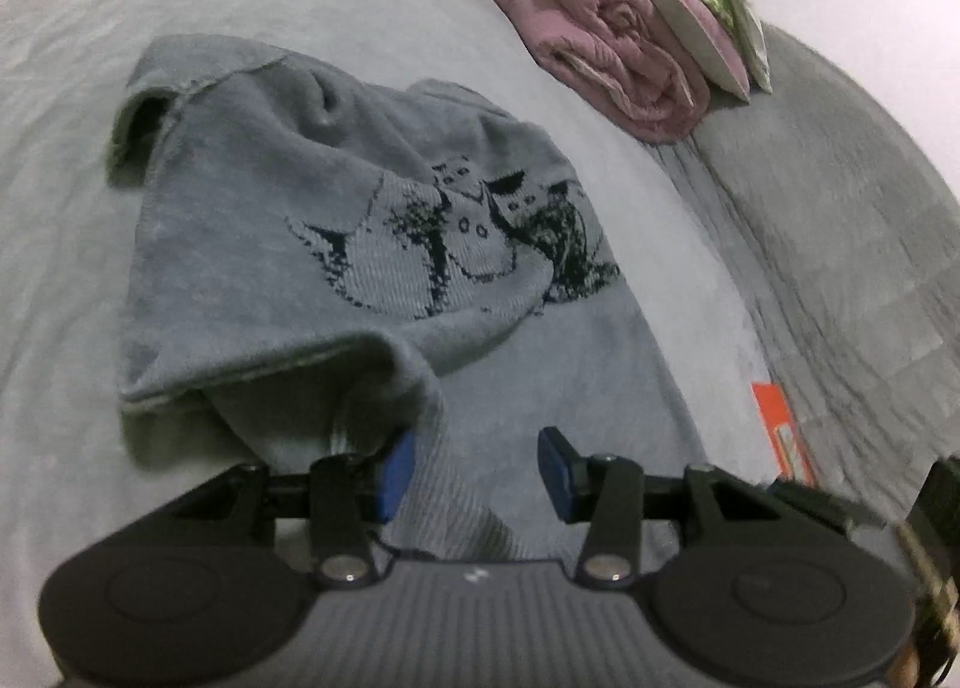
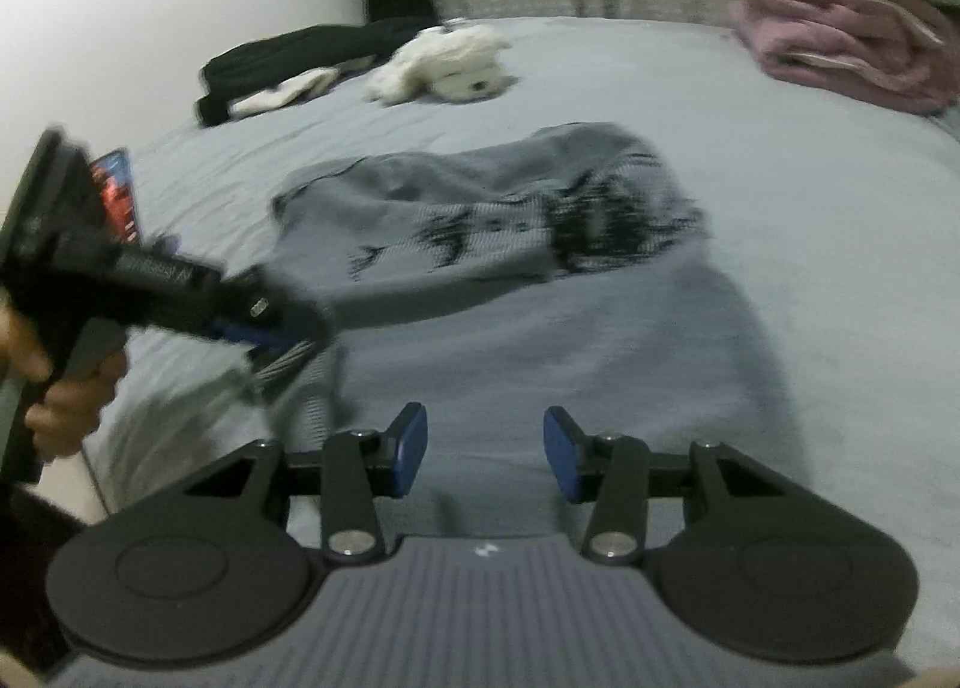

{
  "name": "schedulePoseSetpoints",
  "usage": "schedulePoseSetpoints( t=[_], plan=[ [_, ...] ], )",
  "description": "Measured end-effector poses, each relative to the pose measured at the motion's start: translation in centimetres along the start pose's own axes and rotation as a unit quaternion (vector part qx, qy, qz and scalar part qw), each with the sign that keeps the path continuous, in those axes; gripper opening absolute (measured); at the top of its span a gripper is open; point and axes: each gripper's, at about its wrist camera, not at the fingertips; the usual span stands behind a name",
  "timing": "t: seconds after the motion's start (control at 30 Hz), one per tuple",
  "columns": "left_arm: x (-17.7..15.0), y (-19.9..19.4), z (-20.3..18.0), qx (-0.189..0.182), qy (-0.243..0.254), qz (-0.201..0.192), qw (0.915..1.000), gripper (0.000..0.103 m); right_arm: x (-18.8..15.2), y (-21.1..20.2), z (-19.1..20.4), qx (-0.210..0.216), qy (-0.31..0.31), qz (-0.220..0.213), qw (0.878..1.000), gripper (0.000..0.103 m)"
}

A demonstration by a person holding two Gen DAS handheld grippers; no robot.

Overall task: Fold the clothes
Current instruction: 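Lay the sweater flat on the bed and open both grippers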

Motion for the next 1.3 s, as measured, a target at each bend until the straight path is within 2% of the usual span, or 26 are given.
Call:
schedulePoseSetpoints(
  t=[0.27, 0.33, 0.5, 0.6, 0.7, 0.73, 0.9, 1.13, 1.3],
  plan=[
    [0.4, -2.7, 1.2, 0.014, -0.01, -0.012, 0.9998, 0.048, 0.3, 1.4, 3.6, 0.042, -0.045, 0.005, 0.998, 0.048],
    [0.3, -2.8, 1.6, 0.024, -0.006, -0.01, 0.9996, 0.052, 0.3, 1.8, 4.2, 0.046, -0.054, 0.009, 0.997, 0.048],
    [0.0, -2.2, 2.6, 0.045, -0.008, 0.002, 0.999, 0.051, 0.3, 2.7, 4.6, 0.045, -0.056, 0.018, 0.997, 0.048],
    [-0.3, -1.5, 2.6, 0.056, -0.002, 0.005, 0.9984, 0.046, 0.5, 3.0, 4.6, 0.042, -0.052, 0.02, 0.998, 0.048],
    [-0.9, -0.9, 2.4, 0.064, 0.005, 0.01, 0.9979, 0.013, 0.7, 2.9, 4.5, 0.04, -0.049, 0.017, 0.998, 0.048],
    [-1.1, -0.9, 2.4, 0.068, 0.004, 0.012, 0.9976, 0.006, 0.7, 2.8, 4.3, 0.037, -0.048, 0.016, 0.998, 0.048],
    [-2.1, -3.8, 2.0, 0.091, 0.003, -0.016, 0.9957, 0.005, 0.7, 2.0, 2.7, 0.017, -0.036, 0.008, 0.999, 0.048],
    [-4.2, -8.5, 1.9, 0.114, -0.016, -0.035, 0.9927, 0.005, 0.3, 0.2, -1.0, -0.013, 0.01, -0.005, 1.0, 0.048],
    [-6.2, -10.2, 1.9, 0.127, -0.026, -0.033, 0.991, 0.005, 0.1, -0.5, -3.0, -0.03, 0.037, -0.008, 0.999, 0.048]
  ],
)
Point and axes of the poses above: each gripper's, at about its wrist camera, not at the fingertips, and y roughly the way its jaws point, z to its left, x to its top, and after that the axes turned 9 degrees about -y, right-handed
